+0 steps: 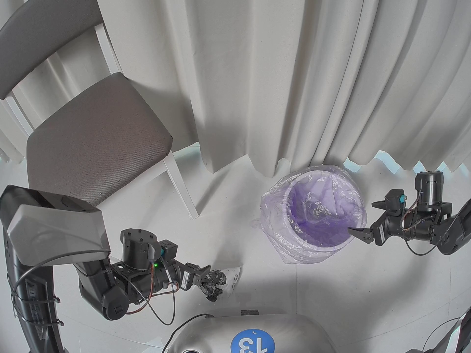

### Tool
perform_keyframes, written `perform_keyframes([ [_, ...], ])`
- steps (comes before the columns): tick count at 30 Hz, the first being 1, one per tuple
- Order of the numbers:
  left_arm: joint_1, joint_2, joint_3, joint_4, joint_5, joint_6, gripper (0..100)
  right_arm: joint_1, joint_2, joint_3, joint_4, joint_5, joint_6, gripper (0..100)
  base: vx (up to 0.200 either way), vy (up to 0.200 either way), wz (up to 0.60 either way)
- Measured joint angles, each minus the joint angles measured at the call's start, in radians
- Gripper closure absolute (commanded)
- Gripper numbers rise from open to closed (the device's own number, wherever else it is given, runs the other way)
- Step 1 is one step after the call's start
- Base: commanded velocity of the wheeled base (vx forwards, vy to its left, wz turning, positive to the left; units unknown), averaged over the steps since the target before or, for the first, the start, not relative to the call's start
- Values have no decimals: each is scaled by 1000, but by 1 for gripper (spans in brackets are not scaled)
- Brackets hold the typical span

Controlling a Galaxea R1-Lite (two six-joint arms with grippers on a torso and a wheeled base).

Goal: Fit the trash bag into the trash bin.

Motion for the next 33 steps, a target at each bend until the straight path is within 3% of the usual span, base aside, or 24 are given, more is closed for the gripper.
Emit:
perform_keyframes([
  [4,24,112,32,-105,-22,21,0,89,-50,-63,73,-73,10,0,0,0,0],
  [8,41,210,27,-115,-45,41,0,168,-80,-102,75,-148,12,0,0,0,0],
  [16,58,257,-122,118,-58,76,0,247,-99,-140,73,-191,14,0,0,0,0],
  [24,67,255,-341,333,-59,123,0,259,-108,-133,68,-194,14,0,0,0,0],
  [33,57,262,-480,449,-73,157,0,256,-122,-118,66,-195,14,0,0,0,0],
])
